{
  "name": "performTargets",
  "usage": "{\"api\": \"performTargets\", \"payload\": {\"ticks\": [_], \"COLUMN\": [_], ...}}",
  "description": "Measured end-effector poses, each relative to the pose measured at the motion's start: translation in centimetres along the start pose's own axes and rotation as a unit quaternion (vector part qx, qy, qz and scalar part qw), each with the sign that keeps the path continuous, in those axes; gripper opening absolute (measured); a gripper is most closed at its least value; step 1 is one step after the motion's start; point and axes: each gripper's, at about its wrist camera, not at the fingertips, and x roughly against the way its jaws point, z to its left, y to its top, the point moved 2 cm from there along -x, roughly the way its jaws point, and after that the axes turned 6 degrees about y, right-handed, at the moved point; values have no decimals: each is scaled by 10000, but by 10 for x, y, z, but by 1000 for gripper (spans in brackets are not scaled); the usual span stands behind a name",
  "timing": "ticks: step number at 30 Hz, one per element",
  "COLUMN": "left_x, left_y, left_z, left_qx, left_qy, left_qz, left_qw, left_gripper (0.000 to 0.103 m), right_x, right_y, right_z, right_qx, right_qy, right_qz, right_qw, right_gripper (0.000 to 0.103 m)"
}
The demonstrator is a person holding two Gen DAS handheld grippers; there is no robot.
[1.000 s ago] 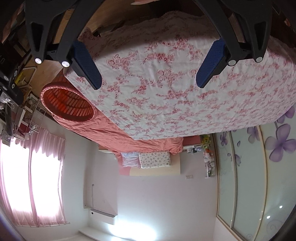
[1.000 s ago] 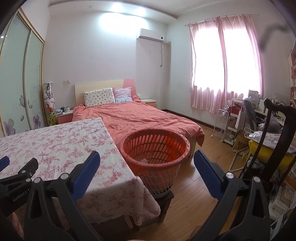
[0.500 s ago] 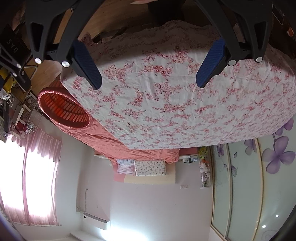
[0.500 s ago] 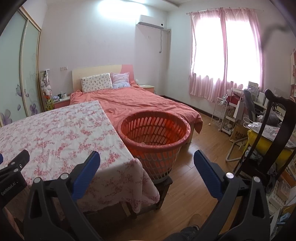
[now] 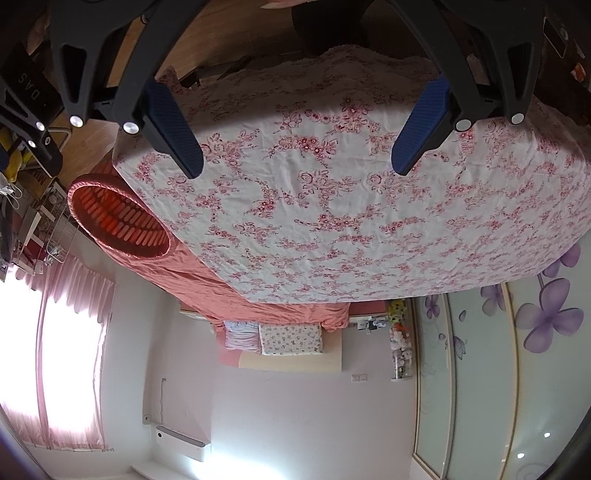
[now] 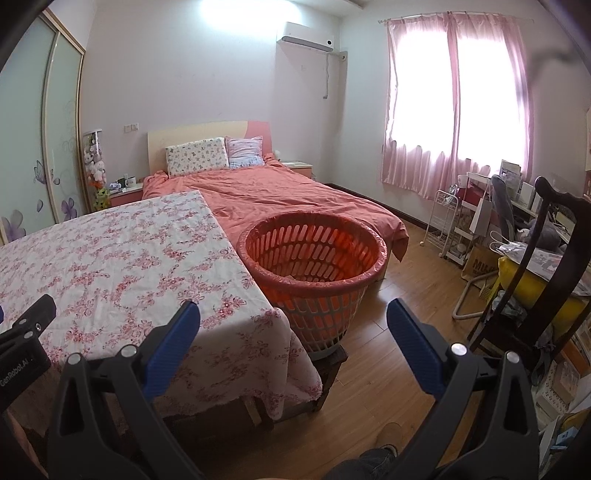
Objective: Collect trash
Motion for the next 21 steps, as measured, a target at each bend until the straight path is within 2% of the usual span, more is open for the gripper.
{"api": "performTargets", "payload": {"ticks": [11,21], "left_x": [-2,7], "left_y": [0,5], "left_z": [1,4], "left_qx": [-7,81], "left_qy": [62,74], "left_qz": [58,-165], "left_qw": [10000,9998], "left_gripper": [100,100], "right_x": [-3,-1], "right_y": [-3,-1], "right_z": [3,3], "right_qx": [39,34], "right_qy": [26,43], "right_qz": [75,65], "right_qw": [10000,10000], "right_gripper": [99,99]}}
